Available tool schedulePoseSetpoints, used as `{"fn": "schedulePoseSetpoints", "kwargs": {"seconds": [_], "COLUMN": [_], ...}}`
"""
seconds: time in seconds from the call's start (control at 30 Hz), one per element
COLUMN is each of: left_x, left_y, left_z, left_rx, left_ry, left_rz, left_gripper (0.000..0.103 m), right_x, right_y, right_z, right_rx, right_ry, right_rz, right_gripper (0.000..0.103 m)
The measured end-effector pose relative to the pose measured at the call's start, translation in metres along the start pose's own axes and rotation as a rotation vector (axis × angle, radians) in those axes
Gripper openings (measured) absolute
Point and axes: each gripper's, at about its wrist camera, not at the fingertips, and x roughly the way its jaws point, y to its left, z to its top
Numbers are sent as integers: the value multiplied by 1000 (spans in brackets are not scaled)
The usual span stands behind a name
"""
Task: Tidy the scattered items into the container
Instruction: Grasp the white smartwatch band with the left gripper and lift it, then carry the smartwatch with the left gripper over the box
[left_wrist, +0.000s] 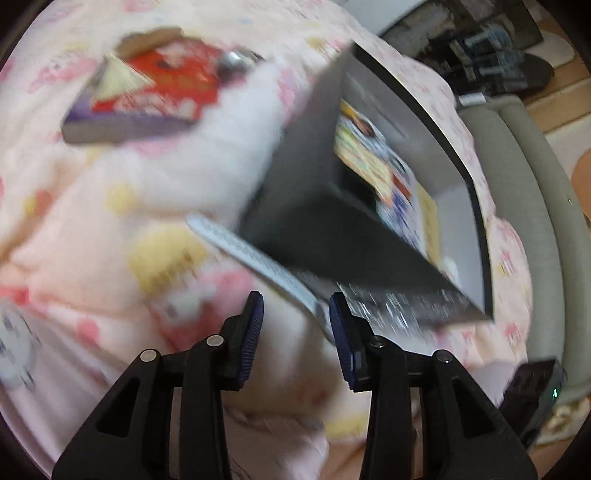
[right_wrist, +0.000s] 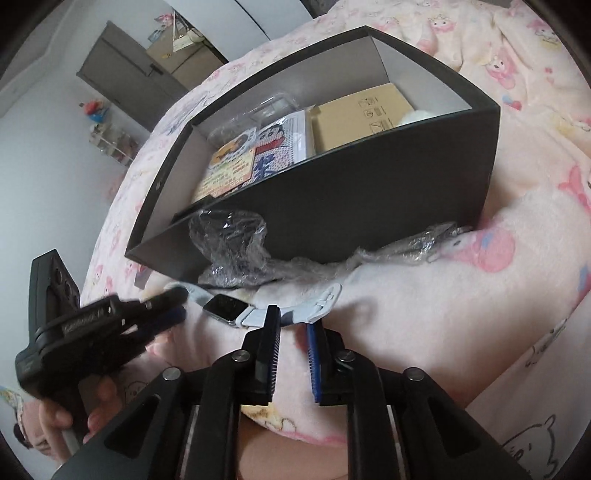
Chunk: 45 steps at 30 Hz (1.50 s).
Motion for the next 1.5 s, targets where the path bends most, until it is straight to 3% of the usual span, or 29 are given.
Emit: {"fn": "schedulePoseSetpoints", "kwargs": {"seconds": [0.07,0.23,0.27,0.33,0.4,0.43,0.47,0.57,0.9,1.07,1.2,1.37,1.5], "left_x": [4,11,12,11,7,5,3,-9,-74,-85,-62,-8,39], "left_y": [7,-2,-2,-2,-5,-7,-8,-10,-58,-97,-121,-143,-150], "left_z": [3,1,1,0,-2,-3,-5,-10,-29,15,56,108,135], "left_rx": [-29,30,34,42,62,73,83,95,206,255,246,235,220], "left_ry": [-12,-17,-19,-21,-38,-47,-57,-89,-177,-238,-235,-195,-137], "left_rz": [-6,45,47,40,25,18,11,-35,-153,-194,-165,-92,-24], "left_gripper": [37,36,32,17,10,9,7,3,3,3,3,3,3], "right_x": [4,13,14,15,18,19,20,10,-59,-82,-74,-25,19], "right_y": [-3,-2,-3,-6,-7,-7,-6,1,36,52,53,41,27], "right_z": [1,2,2,3,4,5,6,3,16,63,124,197,226], "right_rx": [9,-1,5,18,30,29,21,-15,-145,-191,-195,-162,-135], "right_ry": [3,6,5,0,-3,-1,2,-23,-115,-162,-167,-83,-7], "right_rz": [-10,-36,-36,-31,-23,-13,12,49,129,188,160,84,59], "right_gripper": [17,19,20,20,20,18,8,4,3,3,3,3,3]}}
